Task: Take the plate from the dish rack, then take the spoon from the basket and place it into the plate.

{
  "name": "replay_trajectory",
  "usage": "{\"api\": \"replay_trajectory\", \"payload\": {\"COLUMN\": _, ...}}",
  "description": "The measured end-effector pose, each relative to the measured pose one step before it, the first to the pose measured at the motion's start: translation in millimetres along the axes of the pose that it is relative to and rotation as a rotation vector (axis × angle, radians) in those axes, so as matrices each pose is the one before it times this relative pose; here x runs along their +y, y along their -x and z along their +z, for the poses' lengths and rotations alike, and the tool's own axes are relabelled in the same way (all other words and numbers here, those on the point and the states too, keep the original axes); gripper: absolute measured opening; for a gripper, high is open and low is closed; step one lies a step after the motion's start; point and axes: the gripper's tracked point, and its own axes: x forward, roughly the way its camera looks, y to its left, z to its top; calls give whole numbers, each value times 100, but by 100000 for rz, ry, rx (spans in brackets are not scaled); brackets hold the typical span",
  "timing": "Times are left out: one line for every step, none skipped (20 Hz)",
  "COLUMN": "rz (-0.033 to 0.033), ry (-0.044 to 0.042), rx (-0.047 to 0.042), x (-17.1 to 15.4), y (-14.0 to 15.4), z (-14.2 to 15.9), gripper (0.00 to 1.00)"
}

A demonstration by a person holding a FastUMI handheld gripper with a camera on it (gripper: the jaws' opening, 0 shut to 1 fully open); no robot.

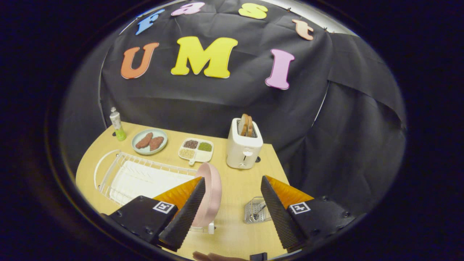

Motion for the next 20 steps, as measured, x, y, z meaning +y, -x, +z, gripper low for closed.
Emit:
{"api": "replay_trajectory", "payload": {"rz": 659, "ry": 570, "rx": 6820, "x": 229, "y": -708, "z": -15, "gripper": 98}}
{"api": "replay_trajectory", "payload": {"rz": -133, "ry": 764, "rx": 7436, "x": -236, "y": -681, "z": -132, "gripper": 96}}
{"api": "replay_trajectory", "payload": {"rz": 198, "ry": 445, "rx": 6488, "x": -171, "y": -447, "z": 208, "gripper": 93}}
{"api": "replay_trajectory", "payload": {"rz": 254, "ry": 330, "rx": 5544, "x": 46, "y": -365, "z": 68, "gripper": 90}}
{"api": "replay_trajectory", "payload": {"rz": 139, "ry": 30, "rx": 5064, "x": 98, "y": -373, "z": 126, "gripper": 87}}
{"api": "replay_trajectory", "payload": {"rz": 465, "ry": 290, "rx": 4378, "x": 241, "y": -532, "z": -12, "gripper": 84}}
{"api": "replay_trajectory", "payload": {"rz": -1256, "ry": 1191, "rx": 3559, "x": 66, "y": -340, "z": -226, "gripper": 81}}
{"api": "replay_trajectory", "payload": {"rz": -1524, "ry": 1010, "rx": 2928, "x": -28, "y": -523, "z": -113, "gripper": 78}}
{"api": "replay_trajectory", "payload": {"rz": -1371, "ry": 874, "rx": 2014, "x": 195, "y": -21, "z": 208, "gripper": 75}}
{"api": "replay_trajectory", "payload": {"rz": -1589, "ry": 802, "rx": 1606, "x": 109, "y": -147, "z": 49, "gripper": 72}}
{"api": "replay_trajectory", "payload": {"rz": -221, "ry": 828, "rx": 773, "x": 345, "y": -127, "z": 313, "gripper": 66}}
{"api": "replay_trajectory", "payload": {"rz": -87, "ry": 878, "rx": -351, "x": 336, "y": -387, "z": 319, "gripper": 61}}
{"api": "replay_trajectory", "payload": {"rz": -712, "ry": -358, "rx": 2549, "x": 135, "y": -305, "z": -95, "gripper": 49}}
{"api": "replay_trajectory", "payload": {"rz": -907, "ry": 214, "rx": 2456, "x": 76, "y": -359, "z": -358, "gripper": 44}}
{"api": "replay_trajectory", "payload": {"rz": -28, "ry": 1095, "rx": 2891, "x": 289, "y": -346, "z": -352, "gripper": 41}}
{"api": "replay_trajectory", "payload": {"rz": 1440, "ry": 1696, "rx": 2276, "x": 490, "y": -308, "z": -342, "gripper": 40}}
{"api": "replay_trajectory", "payload": {"rz": 834, "ry": 965, "rx": 1010, "x": 318, "y": -187, "z": -83, "gripper": 40}}
{"api": "replay_trajectory", "payload": {"rz": 479, "ry": 421, "rx": -444, "x": 365, "y": -454, "z": -43, "gripper": 40}}
{"api": "replay_trajectory", "payload": {"rz": 3319, "ry": -112, "rx": -259, "x": 684, "y": -157, "z": -14, "gripper": 38}}
{"api": "replay_trajectory", "payload": {"rz": -467, "ry": -965, "rx": -219, "x": 296, "y": -55, "z": -286, "gripper": 36}}
